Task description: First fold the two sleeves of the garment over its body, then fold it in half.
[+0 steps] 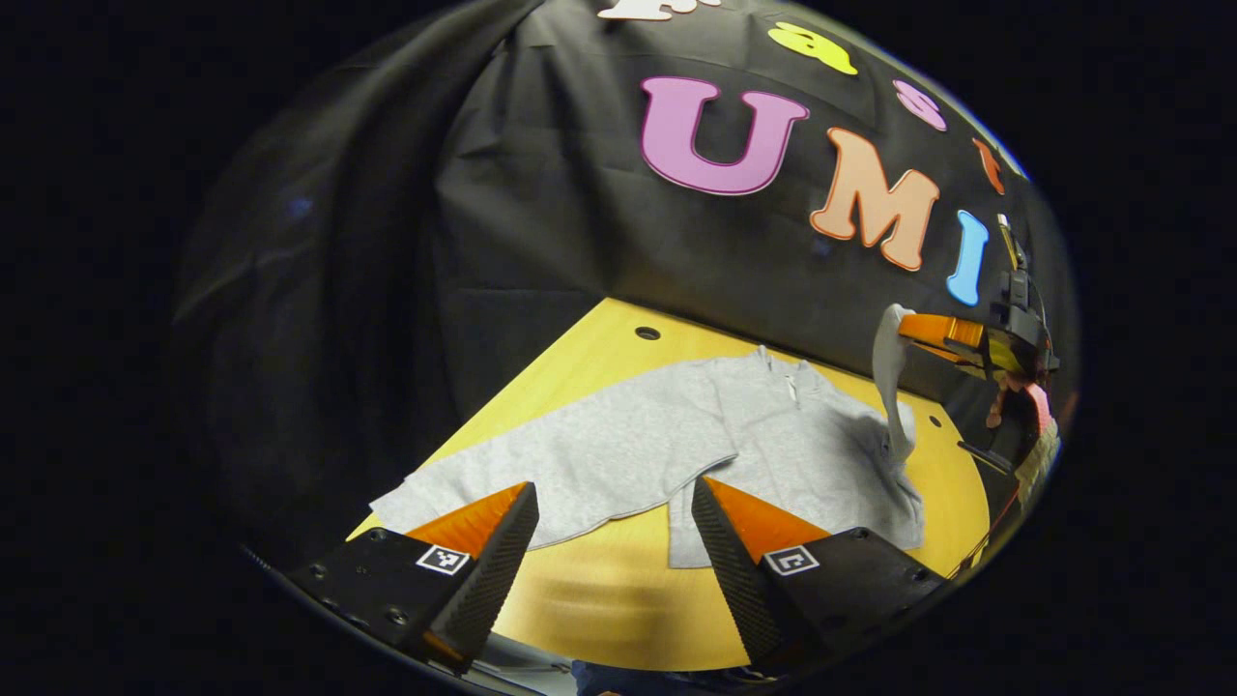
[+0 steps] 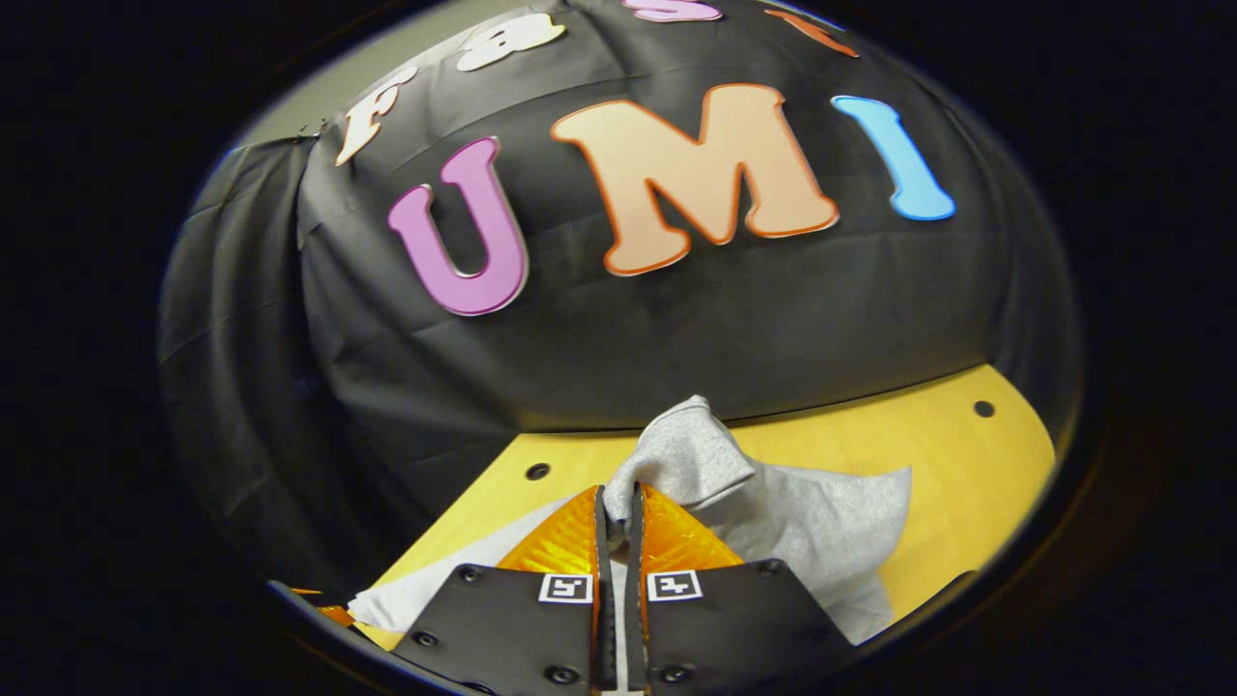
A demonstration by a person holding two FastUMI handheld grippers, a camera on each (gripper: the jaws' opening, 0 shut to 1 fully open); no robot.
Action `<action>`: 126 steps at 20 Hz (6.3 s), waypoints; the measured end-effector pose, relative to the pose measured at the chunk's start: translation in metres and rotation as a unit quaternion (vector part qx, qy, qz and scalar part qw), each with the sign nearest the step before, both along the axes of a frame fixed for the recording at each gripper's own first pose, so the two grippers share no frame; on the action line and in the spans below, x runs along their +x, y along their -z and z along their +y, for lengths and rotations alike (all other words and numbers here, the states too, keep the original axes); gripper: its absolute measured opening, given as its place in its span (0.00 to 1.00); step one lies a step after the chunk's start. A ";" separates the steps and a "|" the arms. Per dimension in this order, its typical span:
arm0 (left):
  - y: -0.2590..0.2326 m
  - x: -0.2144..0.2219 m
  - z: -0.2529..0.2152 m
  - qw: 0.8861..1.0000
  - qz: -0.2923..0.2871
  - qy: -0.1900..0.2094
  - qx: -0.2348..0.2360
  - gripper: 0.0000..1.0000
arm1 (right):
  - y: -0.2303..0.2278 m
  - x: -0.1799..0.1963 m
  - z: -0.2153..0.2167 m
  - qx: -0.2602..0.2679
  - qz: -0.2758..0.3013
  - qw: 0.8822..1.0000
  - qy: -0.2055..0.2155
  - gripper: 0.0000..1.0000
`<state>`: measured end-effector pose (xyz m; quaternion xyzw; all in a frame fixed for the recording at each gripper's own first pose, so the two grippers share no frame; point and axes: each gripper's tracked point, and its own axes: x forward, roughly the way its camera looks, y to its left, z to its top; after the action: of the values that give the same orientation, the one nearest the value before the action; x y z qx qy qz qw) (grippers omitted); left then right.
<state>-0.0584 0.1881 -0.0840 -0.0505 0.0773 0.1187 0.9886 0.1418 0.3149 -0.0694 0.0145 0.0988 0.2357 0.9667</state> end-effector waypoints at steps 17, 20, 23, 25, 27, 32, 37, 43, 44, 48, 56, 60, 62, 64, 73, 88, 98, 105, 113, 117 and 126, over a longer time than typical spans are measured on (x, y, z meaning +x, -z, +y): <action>0.054 -0.016 0.128 0.990 0.032 -0.129 -0.043 0.94 | 0.130 0.021 0.169 -0.095 0.083 0.988 -0.095 0.23; 0.063 -0.012 0.140 0.988 0.040 -0.139 -0.046 0.94 | 0.133 0.017 0.173 -0.096 0.079 0.988 -0.092 0.55; 0.080 -0.006 0.149 0.987 0.056 -0.143 -0.051 0.94 | 0.130 0.013 0.167 -0.098 0.078 0.988 -0.085 0.97; 0.091 -0.001 0.158 0.985 0.072 -0.150 -0.044 0.94 | 0.132 0.011 0.159 -0.106 0.074 0.988 -0.081 0.99; 0.097 0.003 0.157 0.984 0.087 -0.151 -0.038 0.94 | 0.126 0.007 0.148 -0.112 0.067 0.988 -0.077 0.99; 0.113 0.004 0.158 0.981 0.108 -0.156 -0.039 0.94 | 0.103 0.003 0.104 -0.124 0.050 0.989 -0.057 0.99; 0.114 0.005 0.156 0.980 0.115 -0.157 -0.026 0.95 | 0.085 0.003 0.045 -0.142 0.041 0.989 -0.017 0.99; 0.114 0.010 0.150 0.981 0.113 -0.157 -0.031 0.80 | 0.068 -0.005 -0.015 -0.138 0.036 0.989 0.030 0.99; 0.115 0.012 0.147 0.981 0.114 -0.151 -0.029 0.63 | 0.067 -0.007 -0.023 -0.137 0.037 0.989 0.034 0.99; 0.112 0.021 0.140 0.981 0.115 -0.156 -0.030 0.18 | 0.064 -0.015 -0.049 -0.130 0.041 0.989 0.051 0.99; 0.110 0.025 0.129 0.981 0.123 -0.144 -0.039 0.03 | 0.054 -0.031 -0.094 -0.130 0.037 0.988 0.079 0.99; 0.095 0.036 0.094 0.985 0.109 -0.112 -0.068 0.04 | 0.046 -0.037 -0.116 -0.128 0.033 0.987 0.095 0.99; 0.076 0.044 0.072 0.990 0.092 -0.085 -0.070 0.03 | 0.045 -0.040 -0.126 -0.125 0.034 0.986 0.102 0.99; 0.054 0.056 0.047 0.994 0.076 -0.052 -0.066 0.03 | 0.044 -0.043 -0.136 -0.122 0.034 0.986 0.109 0.96; -0.047 0.116 -0.086 0.995 0.009 0.099 -0.019 0.03 | 0.044 -0.057 -0.191 -0.117 0.036 0.983 0.140 0.96; -0.105 0.194 -0.315 0.954 -0.029 0.295 0.044 0.02 | 0.047 -0.061 -0.268 -0.098 0.057 0.979 0.170 0.99; -0.071 0.259 -0.433 0.923 -0.008 0.370 0.105 0.02 | 0.053 -0.048 -0.313 -0.084 0.079 0.975 0.190 0.99; -0.026 0.298 -0.453 0.921 0.018 0.364 0.141 0.03 | 0.059 -0.047 -0.341 -0.061 0.094 0.971 0.212 0.96; -0.021 0.304 -0.450 0.937 0.009 0.332 0.107 0.75 | 0.070 -0.053 -0.347 -0.055 0.108 0.970 0.212 0.99; -0.033 0.294 -0.422 0.943 -0.001 0.306 0.127 0.96 | 0.076 -0.053 -0.330 -0.060 0.109 0.973 0.193 0.96; -0.039 0.236 -0.282 0.965 -0.013 0.216 0.151 0.95 | 0.107 -0.062 -0.295 -0.082 0.125 0.977 0.150 0.96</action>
<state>0.1778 -0.0939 -0.0453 0.1160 0.0547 -0.0875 0.9879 0.0800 0.0196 -0.1765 -0.0203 0.2344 0.0754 0.9690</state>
